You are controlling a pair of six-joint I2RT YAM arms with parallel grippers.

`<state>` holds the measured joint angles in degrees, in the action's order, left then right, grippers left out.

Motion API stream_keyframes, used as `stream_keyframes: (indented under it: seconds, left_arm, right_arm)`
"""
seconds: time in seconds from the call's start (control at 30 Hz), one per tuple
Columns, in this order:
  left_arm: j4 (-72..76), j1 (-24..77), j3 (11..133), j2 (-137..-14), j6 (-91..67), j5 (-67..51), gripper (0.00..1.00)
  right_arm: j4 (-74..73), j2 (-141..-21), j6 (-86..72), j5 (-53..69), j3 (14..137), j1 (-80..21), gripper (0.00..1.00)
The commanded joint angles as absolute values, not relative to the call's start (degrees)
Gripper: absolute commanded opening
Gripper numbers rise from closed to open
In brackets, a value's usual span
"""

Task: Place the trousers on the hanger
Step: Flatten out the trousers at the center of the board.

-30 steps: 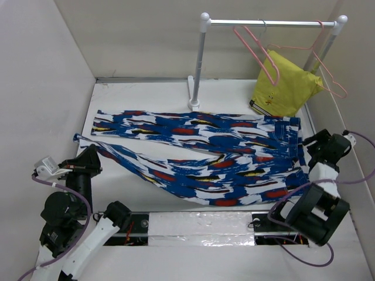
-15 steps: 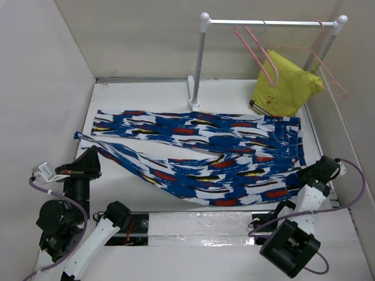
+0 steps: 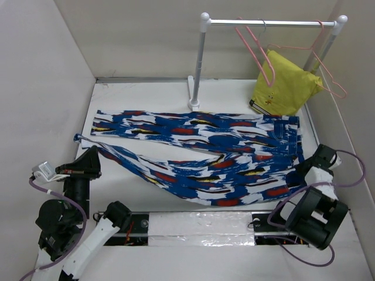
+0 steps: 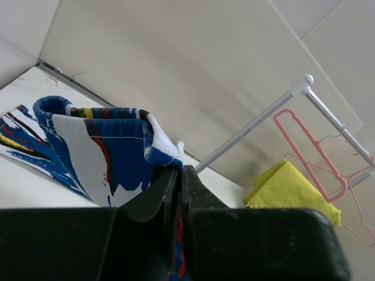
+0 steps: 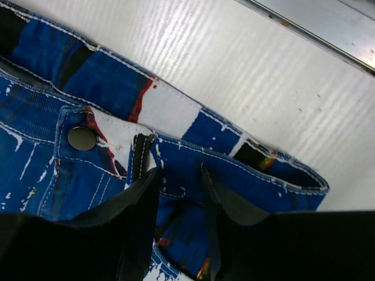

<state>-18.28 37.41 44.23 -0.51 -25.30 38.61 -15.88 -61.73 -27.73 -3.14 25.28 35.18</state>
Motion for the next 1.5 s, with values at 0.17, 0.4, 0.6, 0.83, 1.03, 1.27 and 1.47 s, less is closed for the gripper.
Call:
stream_keyframes:
  seconds: [0.17,0.4,0.6,0.83,1.03,1.27,1.47]
  left_arm:
    - [-15.91,35.68,44.38,2.73,-24.17,40.25,0.00]
    - [-15.82,35.68,44.30,1.06,-23.99,39.73,0.00]
    - [-15.56,35.68,44.21,1.76,-23.82,39.46,0.00]
    - [-15.64,35.68,44.12,3.51,-23.91,39.46,0.00]
    - [-15.82,36.74,44.12,4.92,-23.99,39.73,0.00]
    - [-16.00,36.74,44.12,5.36,-24.08,40.17,0.00]
    - [-16.08,36.74,44.30,4.92,-24.08,40.78,0.00]
  right_arm:
    - [-8.45,-72.75,-21.88,5.17,33.39,28.83,0.29]
    - [-6.94,-78.50,-22.06,3.53,38.85,25.05,0.23]
    - [-8.61,-63.57,-22.24,-3.16,32.88,31.72,0.53]
    - [-15.10,-54.14,-22.41,-5.10,25.14,37.79,0.60]
    - [-20.47,-52.39,-22.93,-3.16,25.58,40.69,0.59]
    - [-20.48,-54.93,-23.91,-0.53,25.49,40.69,0.59]
    - [-19.95,-58.53,-23.65,1.32,27.07,40.69,0.58]
